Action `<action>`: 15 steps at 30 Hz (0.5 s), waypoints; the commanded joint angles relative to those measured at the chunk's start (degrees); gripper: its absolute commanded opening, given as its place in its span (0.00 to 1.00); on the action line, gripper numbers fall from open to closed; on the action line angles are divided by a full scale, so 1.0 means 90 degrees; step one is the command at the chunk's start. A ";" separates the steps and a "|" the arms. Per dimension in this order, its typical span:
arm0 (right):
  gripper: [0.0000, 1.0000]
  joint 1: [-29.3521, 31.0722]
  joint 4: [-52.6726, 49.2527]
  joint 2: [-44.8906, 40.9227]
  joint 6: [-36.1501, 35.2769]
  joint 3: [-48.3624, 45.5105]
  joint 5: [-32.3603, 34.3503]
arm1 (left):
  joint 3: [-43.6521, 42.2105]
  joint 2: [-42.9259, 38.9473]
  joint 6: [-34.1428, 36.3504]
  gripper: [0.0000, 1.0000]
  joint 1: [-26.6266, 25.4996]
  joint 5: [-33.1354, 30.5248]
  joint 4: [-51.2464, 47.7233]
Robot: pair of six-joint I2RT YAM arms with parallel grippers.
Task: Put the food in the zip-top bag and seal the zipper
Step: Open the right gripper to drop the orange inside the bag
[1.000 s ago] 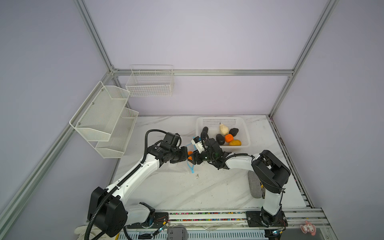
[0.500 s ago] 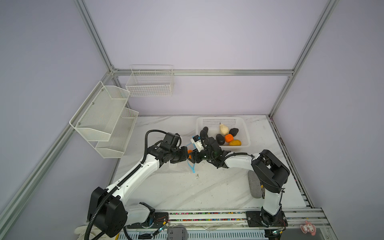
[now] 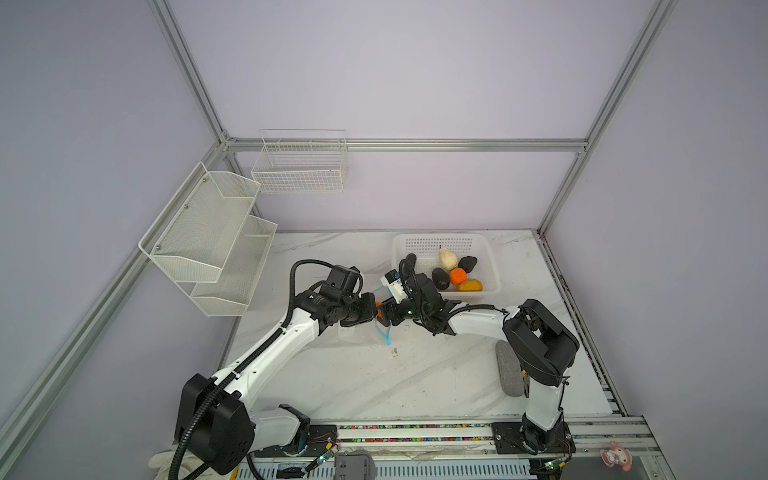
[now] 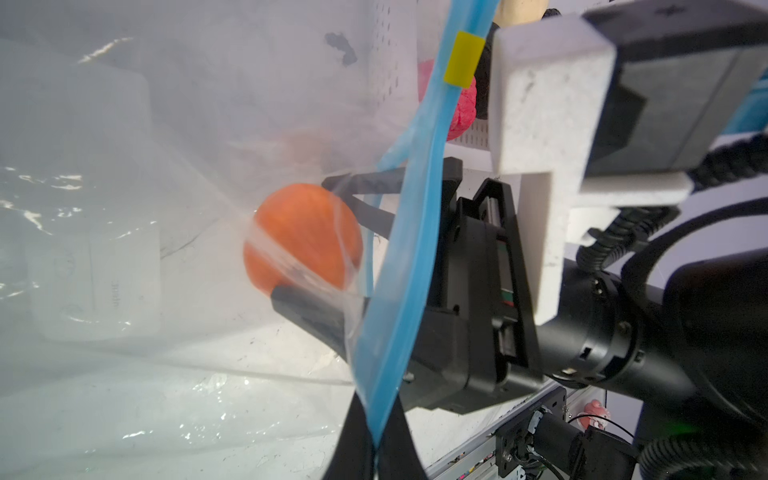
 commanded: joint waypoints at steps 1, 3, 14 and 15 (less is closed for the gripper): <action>0.73 0.0033 -0.0018 0.0092 -0.0005 0.0089 0.0092 | -0.0100 -0.0103 0.0036 0.00 0.0012 0.0022 0.0117; 0.73 0.0033 -0.0013 0.0077 0.0004 0.0094 0.0087 | -0.0107 -0.0084 0.0026 0.00 0.0017 0.0028 0.0125; 0.73 0.0033 -0.0572 -0.0677 0.0136 -0.0161 0.0432 | -0.0170 0.0039 -0.0034 0.00 0.0034 -0.0007 0.0271; 0.72 0.0033 -0.0748 -0.0811 0.0142 -0.0183 0.0494 | -0.0167 0.0065 -0.0033 0.00 0.0042 -0.0002 0.0288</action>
